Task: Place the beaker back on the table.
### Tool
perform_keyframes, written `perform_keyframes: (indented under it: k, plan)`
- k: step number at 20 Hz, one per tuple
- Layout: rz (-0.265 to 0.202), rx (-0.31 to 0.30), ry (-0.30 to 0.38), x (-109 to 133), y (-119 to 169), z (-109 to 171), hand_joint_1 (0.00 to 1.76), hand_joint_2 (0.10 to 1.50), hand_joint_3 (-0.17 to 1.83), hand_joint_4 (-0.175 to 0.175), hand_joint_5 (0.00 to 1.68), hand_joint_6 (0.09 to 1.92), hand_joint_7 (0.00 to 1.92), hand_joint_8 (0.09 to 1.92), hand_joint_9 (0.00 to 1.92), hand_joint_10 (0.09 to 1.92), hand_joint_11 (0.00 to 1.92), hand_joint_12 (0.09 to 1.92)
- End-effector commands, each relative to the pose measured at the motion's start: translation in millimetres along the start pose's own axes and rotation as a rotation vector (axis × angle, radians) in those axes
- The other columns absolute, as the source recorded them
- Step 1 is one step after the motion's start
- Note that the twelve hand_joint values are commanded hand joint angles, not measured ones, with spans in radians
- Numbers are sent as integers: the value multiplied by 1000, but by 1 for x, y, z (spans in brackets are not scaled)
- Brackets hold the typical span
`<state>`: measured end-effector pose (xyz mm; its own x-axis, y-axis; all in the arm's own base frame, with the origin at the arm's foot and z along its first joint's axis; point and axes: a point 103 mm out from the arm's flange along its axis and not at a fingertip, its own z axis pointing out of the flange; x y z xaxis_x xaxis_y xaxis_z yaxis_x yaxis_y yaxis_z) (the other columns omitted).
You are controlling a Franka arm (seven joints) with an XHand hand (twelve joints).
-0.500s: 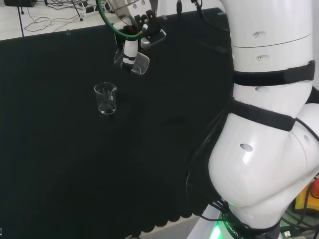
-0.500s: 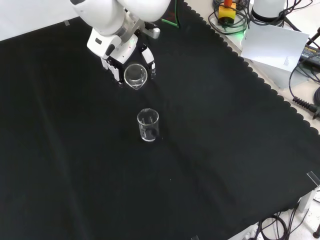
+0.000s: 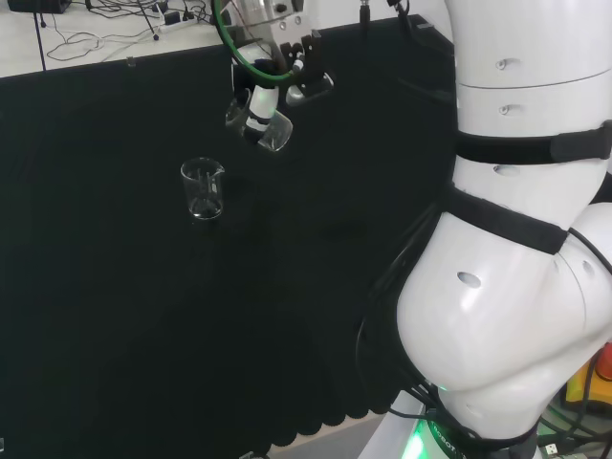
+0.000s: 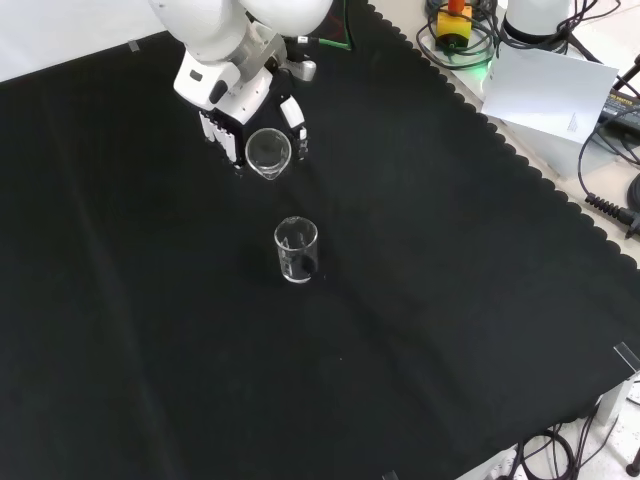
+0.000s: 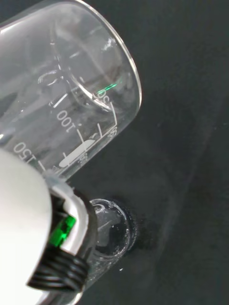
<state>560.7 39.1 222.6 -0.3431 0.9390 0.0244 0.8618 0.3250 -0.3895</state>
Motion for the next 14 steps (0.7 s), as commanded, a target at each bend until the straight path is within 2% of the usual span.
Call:
perform_keyframes:
  k: [1,5,14]
  plan:
    - [-66,-114,122,-19,6,28,1292,528,904,27,1193,908,1377,644,1277,522,1083,884]
    - [-96,-161,187,-26,12,44,1291,529,903,28,1192,909,1376,644,1274,522,1081,885]
    - [-127,-220,290,-29,30,72,1291,532,899,25,1189,910,1377,643,1270,523,1074,887]
